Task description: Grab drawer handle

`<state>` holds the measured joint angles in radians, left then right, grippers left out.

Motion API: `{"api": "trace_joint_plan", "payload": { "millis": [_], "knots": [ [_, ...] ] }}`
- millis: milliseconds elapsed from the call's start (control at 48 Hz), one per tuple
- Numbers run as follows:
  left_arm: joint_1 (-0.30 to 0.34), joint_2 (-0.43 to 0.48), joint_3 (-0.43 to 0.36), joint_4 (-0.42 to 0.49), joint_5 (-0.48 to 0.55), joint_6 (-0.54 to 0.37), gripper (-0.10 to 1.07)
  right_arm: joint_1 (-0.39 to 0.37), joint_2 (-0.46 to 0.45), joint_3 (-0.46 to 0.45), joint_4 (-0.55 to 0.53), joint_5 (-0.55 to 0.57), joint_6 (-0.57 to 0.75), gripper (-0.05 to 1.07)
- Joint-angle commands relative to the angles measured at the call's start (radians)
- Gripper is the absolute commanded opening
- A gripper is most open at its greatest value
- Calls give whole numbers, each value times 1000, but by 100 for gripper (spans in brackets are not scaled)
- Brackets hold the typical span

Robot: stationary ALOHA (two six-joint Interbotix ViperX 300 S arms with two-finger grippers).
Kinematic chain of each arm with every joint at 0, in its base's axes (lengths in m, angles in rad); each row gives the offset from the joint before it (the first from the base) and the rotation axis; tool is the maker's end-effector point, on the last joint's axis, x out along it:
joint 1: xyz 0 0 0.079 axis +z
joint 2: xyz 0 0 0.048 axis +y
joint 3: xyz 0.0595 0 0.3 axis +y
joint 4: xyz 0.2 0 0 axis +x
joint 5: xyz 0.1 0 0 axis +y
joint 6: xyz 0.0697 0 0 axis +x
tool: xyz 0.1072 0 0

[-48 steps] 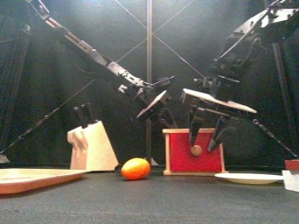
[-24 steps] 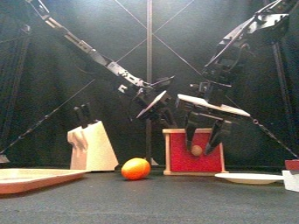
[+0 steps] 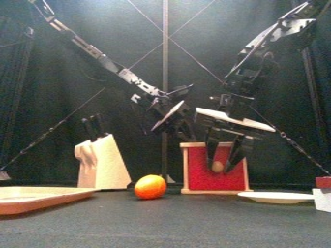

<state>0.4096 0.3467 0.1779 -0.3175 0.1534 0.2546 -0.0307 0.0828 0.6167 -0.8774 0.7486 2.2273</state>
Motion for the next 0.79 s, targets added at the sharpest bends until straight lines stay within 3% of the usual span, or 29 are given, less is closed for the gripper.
{"api": "trace_joint_plan", "payload": {
  "millis": [0, 167, 771],
  "knots": [
    [3, 0, 21, 2, 9, 0, 26, -8, -14, -18, 0, -3, -2, 67],
    [2, 2, 21, -2, 11, 0, 26, -6, -12, -18, 3, -3, -3, 56],
    [3, 5, 26, -2, 9, -2, 26, 2, -12, -12, 5, -14, -15, 56]
  ]
}}
